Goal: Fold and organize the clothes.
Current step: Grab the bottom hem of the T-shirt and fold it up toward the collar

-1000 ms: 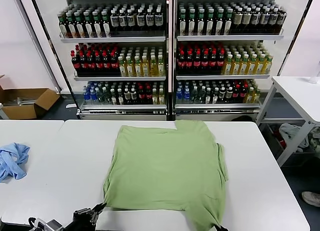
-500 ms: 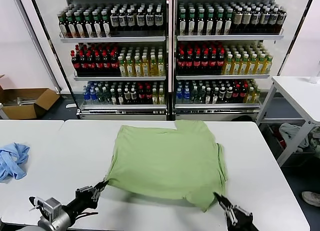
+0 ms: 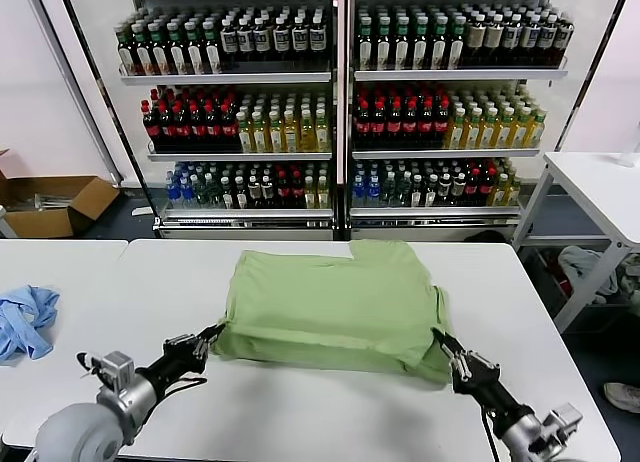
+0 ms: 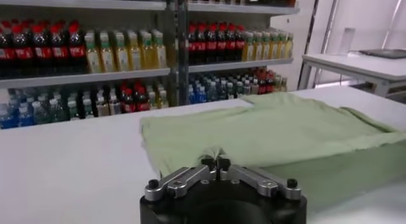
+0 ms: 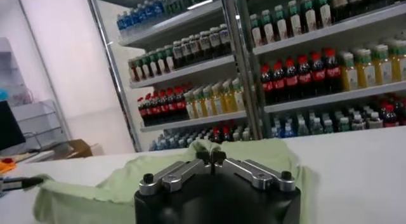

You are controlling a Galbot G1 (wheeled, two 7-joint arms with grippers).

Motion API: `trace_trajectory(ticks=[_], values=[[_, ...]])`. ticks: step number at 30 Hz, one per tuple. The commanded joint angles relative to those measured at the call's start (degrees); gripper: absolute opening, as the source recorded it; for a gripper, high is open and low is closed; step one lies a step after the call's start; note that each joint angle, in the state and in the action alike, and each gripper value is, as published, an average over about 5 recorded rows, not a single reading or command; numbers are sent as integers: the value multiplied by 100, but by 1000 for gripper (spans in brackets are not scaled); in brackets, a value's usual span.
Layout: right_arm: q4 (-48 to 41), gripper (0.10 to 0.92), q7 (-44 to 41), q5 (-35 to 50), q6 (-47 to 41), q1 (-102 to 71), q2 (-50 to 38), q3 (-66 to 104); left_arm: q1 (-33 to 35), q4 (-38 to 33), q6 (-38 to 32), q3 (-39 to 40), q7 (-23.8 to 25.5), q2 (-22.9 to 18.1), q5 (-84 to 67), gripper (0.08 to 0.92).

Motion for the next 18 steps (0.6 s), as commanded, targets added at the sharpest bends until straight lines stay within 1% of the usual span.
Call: trace_trajectory(ticks=[1, 5, 8, 11, 18], values=[[-1003, 109, 174, -309, -177, 1392, -116, -593, -1290, 1215, 7, 784, 11, -19, -8, 85], [-1310, 117, 251, -688, -264, 1778, -114, -980, -1426, 1458, 29, 921, -4, -55, 138, 85], [-1340, 175, 304, -790, -317, 1905, -105, -1100, -1414, 1489, 41, 880, -25, -61, 242, 103], [-1245, 260, 379, -850, -384, 1871, -119, -1054, -1272, 1360, 28, 723, -27, -26, 274, 170], [-920, 468, 461, -971, -498, 1408, -179, -591, -869, 932, 4, 438, -36, 45, 271, 377]])
